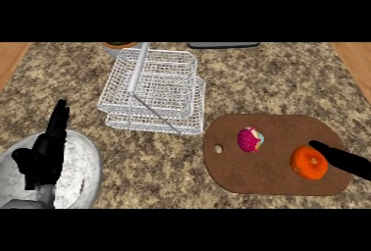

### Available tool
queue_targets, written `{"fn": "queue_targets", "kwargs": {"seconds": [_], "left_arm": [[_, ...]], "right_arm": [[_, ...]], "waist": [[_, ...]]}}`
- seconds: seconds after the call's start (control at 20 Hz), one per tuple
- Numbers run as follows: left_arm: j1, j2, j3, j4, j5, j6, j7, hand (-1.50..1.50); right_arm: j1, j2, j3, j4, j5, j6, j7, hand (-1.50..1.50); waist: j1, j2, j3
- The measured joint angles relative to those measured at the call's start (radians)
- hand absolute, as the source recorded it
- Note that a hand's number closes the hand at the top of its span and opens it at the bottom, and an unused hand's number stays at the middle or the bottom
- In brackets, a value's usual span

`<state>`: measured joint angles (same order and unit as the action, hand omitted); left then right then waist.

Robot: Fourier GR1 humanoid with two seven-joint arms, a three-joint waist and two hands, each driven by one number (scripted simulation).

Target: Pick the cupcake from the cutting board and place it in the tiered basket

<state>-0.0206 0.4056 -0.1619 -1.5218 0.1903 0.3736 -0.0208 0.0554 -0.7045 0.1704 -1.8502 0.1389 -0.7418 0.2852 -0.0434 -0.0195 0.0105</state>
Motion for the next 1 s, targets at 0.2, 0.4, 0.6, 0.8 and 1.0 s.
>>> {"fn": "queue_targets", "kwargs": {"seconds": [0.2, 0.4, 0.6, 0.8, 1.0], "left_arm": [[-0.002, 0.000, -0.005, -0.013, -0.005, 0.003, 0.007, 0.00], [-0.010, -0.001, -0.012, -0.023, -0.012, 0.001, 0.016, 0.00], [-0.020, -0.010, -0.021, -0.022, -0.022, 0.001, 0.018, 0.00], [-0.035, -0.021, -0.028, -0.018, -0.026, -0.007, 0.015, 0.00], [-0.053, -0.037, -0.040, -0.005, -0.034, -0.013, 0.012, 0.00]], "right_arm": [[0.046, -0.110, 0.063, -0.027, 0.087, 0.087, 0.161, -1.50], [0.057, -0.207, 0.102, -0.054, 0.187, 0.170, 0.338, -1.50], [0.035, -0.272, 0.129, -0.102, 0.292, 0.248, 0.530, -1.50], [-0.012, -0.282, 0.169, -0.145, 0.391, 0.331, 0.695, -1.50], [-0.069, -0.265, 0.214, -0.159, 0.483, 0.411, 0.789, -1.50]], "waist": [[0.005, 0.005, -0.005], [0.021, 0.009, -0.008], [0.034, 0.010, -0.008], [0.057, 0.012, -0.006], [0.074, 0.015, -0.003]]}}
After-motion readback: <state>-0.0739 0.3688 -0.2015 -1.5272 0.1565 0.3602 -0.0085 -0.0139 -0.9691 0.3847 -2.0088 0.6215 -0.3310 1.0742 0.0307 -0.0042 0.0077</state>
